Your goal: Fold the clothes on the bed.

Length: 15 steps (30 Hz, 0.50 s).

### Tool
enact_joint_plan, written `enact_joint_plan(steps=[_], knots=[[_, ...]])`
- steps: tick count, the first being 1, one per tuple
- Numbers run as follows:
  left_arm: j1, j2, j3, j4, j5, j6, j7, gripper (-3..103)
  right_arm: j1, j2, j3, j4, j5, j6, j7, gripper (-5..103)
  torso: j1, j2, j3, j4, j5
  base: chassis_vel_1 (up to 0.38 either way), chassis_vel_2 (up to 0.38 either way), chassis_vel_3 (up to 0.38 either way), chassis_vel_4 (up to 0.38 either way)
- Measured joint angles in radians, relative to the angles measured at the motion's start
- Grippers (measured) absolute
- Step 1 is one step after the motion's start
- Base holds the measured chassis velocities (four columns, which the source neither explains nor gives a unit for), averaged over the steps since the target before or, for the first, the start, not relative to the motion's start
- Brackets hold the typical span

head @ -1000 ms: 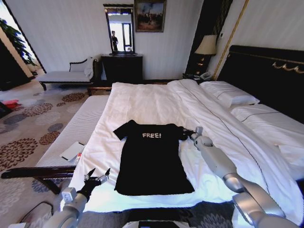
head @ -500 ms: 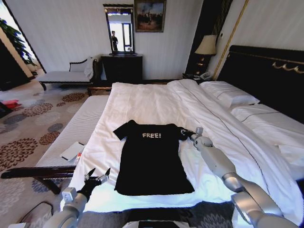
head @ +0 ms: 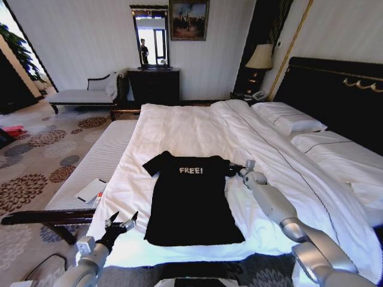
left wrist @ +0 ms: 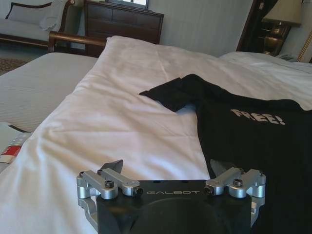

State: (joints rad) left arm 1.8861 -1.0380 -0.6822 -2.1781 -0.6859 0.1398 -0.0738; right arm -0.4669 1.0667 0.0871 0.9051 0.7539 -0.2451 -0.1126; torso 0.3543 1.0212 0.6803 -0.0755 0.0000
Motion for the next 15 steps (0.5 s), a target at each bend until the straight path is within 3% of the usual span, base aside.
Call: enact_joint_plan(steps=[15], knots=[[0.017,-0.003,-0.024,-0.006,-0.009,-0.005,0.003,100,-0.005,0.030,-0.045,0.165,0.056,-0.129,0.106,1,0.000,0.000,0.000,0.0000,-0.0001,0.000,0.000,0.000,0.000]])
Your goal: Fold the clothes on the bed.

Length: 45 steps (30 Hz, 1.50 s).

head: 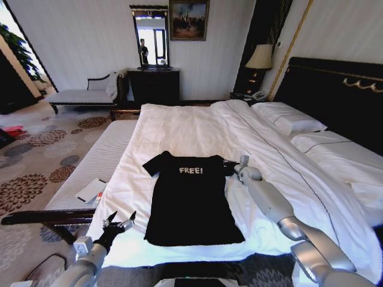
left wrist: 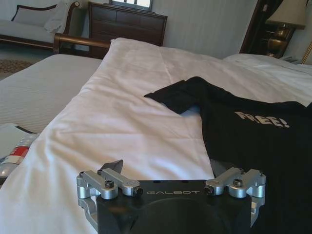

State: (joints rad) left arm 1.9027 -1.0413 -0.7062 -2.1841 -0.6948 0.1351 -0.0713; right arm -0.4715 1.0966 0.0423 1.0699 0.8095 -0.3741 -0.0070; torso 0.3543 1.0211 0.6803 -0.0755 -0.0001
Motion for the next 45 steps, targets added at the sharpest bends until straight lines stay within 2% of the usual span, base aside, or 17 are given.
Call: enact_joint_plan(steps=[15,27,28,29,33,34,35,37,38,39,41,44,45], knots=[[0.023,-0.001,-0.037,-0.009,-0.014,-0.008,0.011,100,0.067,0.113,-0.046,-0.072,-0.005,-0.026,0.067,1,0.000,0.000,0.000,0.0001,-0.0001,0.000,0.000,0.000,0.000],[0.036,-0.008,-0.055,-0.006,-0.020,-0.017,0.017,100,0.082,0.179,-0.050,-0.131,-0.093,-0.008,0.100,-2,0.000,0.000,0.000,0.0003,0.0000,0.000,0.000,0.000,0.000],[0.035,-0.008,-0.058,-0.004,-0.022,-0.017,0.017,100,0.071,0.180,-0.052,-0.122,-0.106,-0.004,0.100,3,0.000,0.000,0.000,0.0000,0.0000,0.000,0.000,0.000,0.000],[0.035,-0.008,-0.058,-0.004,-0.022,-0.017,0.017,100,0.071,0.180,-0.052,-0.122,-0.106,-0.004,0.100,3,0.000,0.000,0.000,0.0000,0.0000,0.000,0.000,0.000,0.000],[0.030,-0.007,-0.062,0.001,-0.026,-0.018,0.017,100,0.023,0.158,-0.054,-0.039,-0.129,0.027,0.096,25,0.000,0.000,0.000,0.0000,0.0002,0.000,0.000,0.000,0.000],[0.030,-0.007,-0.062,0.001,-0.026,-0.018,0.017,100,0.023,0.158,-0.054,-0.039,-0.129,0.027,0.096,25,0.000,0.000,0.000,0.0000,0.0002,0.000,0.000,0.000,0.000],[0.028,-0.008,-0.060,0.001,-0.026,-0.018,0.017,100,0.013,0.147,-0.054,-0.012,-0.131,0.038,0.094,30,0.000,0.000,0.000,-0.0002,0.0004,0.000,0.000,0.000,0.000],[0.026,-0.008,-0.056,0.001,-0.026,-0.018,0.017,100,0.003,0.134,-0.052,0.021,-0.131,0.050,0.092,30,0.000,0.000,0.000,0.0000,0.0002,0.000,0.000,0.000,0.000],[0.022,-0.009,-0.049,0.001,-0.025,-0.017,0.016,100,-0.009,0.117,-0.040,0.064,-0.123,0.067,0.092,41,0.000,0.000,0.000,0.0000,0.0002,0.000,0.000,0.000,0.000],[0.021,-0.009,-0.047,0.000,-0.025,-0.016,0.016,100,-0.014,0.110,-0.032,0.081,-0.117,0.074,0.092,41,0.000,0.000,0.000,0.0002,0.0002,0.000,0.000,0.000,0.000],[0.017,-0.011,-0.041,-0.003,-0.023,-0.013,0.014,100,-0.032,0.085,0.009,0.125,-0.101,0.094,0.100,51,0.000,0.000,0.000,0.0001,0.0001,0.000,0.000,0.000,0.000],[0.016,-0.012,-0.039,-0.005,-0.022,-0.011,0.012,100,-0.046,0.063,0.050,0.131,-0.102,0.110,0.106,57,0.000,0.000,0.000,0.0001,0.0002,0.000,0.000,0.000,0.000],[0.018,-0.012,-0.039,-0.006,-0.021,-0.011,0.012,100,-0.058,0.039,0.082,0.113,-0.115,0.126,0.107,68,0.000,0.000,0.000,0.0001,0.0001,0.000,0.000,0.000,0.000]])
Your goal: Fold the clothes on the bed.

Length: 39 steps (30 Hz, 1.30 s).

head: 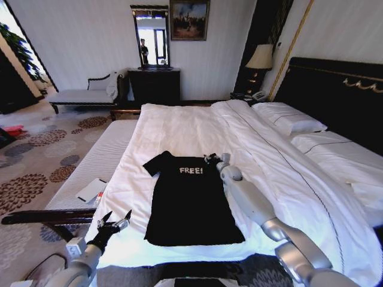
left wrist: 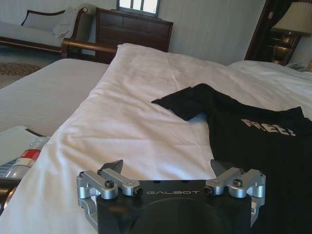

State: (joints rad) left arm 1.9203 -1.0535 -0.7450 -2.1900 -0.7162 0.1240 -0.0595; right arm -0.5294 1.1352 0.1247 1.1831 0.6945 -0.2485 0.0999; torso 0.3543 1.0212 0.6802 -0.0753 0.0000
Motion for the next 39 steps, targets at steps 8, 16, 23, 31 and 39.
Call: enact_joint_plan(steps=[8,16,23,31,39], knots=[[-0.006,0.003,0.013,-0.003,0.012,0.003,-0.005,100,-0.084,-0.060,0.062,-0.032,-0.089,0.050,-0.021,95,0.000,0.000,0.000,-0.0006,0.0006,0.000,0.000,0.000,0.000],[-0.126,0.037,0.034,0.046,-0.058,0.037,-0.020,100,-0.232,-0.090,0.174,0.099,-0.061,0.040,0.005,100,0.000,0.000,0.000,0.0002,0.0000,0.000,0.000,0.000,0.000],[-0.368,0.102,0.087,0.163,-0.189,0.073,-0.028,100,-0.340,-0.153,0.266,0.185,0.004,0.021,0.033,100,0.000,0.000,0.000,-0.0012,0.0001,0.000,0.000,0.000,0.000],[-0.492,0.167,0.121,0.311,-0.203,0.079,0.026,100,-0.372,-0.195,0.261,0.235,0.068,0.014,0.038,100,0.000,0.000,0.000,0.0023,0.0005,0.001,0.007,0.001,0.002],[-0.796,0.270,0.337,0.533,-0.204,0.080,0.082,100,-0.536,-0.227,0.394,0.380,0.059,0.041,0.027,100,0.000,0.000,0.000,-0.0006,0.0001,0.000,0.000,0.000,0.000]])
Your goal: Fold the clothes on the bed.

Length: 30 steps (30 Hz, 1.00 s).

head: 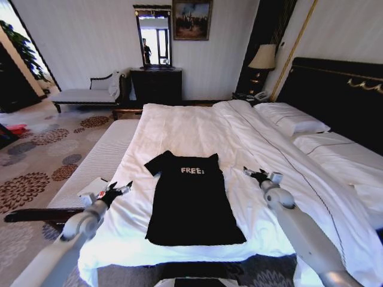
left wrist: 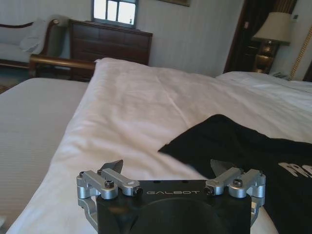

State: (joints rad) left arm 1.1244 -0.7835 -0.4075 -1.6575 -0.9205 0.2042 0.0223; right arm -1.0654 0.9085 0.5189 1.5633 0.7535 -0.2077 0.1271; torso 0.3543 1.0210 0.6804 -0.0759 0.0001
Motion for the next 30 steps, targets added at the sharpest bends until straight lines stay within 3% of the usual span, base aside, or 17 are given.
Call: enact_joint_plan(steps=[8,15,21,30], knots=[[-0.218,0.002,0.181,0.130,-0.063,0.012,0.023,100,-0.118,-0.012,0.075,0.091,-0.026,0.025,-0.006,100,0.000,0.000,0.000,0.0007,-0.0002,0.000,0.000,0.000,0.000],[-0.438,-0.090,0.323,0.320,-0.134,0.045,0.025,100,-0.172,-0.007,0.103,0.113,-0.031,0.032,0.009,100,0.000,0.000,0.000,-0.0004,0.0000,0.000,0.000,0.000,0.000],[-0.502,-0.114,0.377,0.425,-0.138,0.045,0.029,100,-0.163,-0.011,0.108,0.105,-0.026,0.032,0.017,100,0.000,0.000,0.000,0.0012,0.0001,0.000,0.000,0.000,0.000],[-0.563,-0.174,0.415,0.530,-0.152,0.047,0.032,100,-0.159,-0.011,0.106,0.102,-0.021,0.030,0.026,100,0.000,0.000,0.000,0.0004,0.0003,0.000,0.000,0.000,0.000]])
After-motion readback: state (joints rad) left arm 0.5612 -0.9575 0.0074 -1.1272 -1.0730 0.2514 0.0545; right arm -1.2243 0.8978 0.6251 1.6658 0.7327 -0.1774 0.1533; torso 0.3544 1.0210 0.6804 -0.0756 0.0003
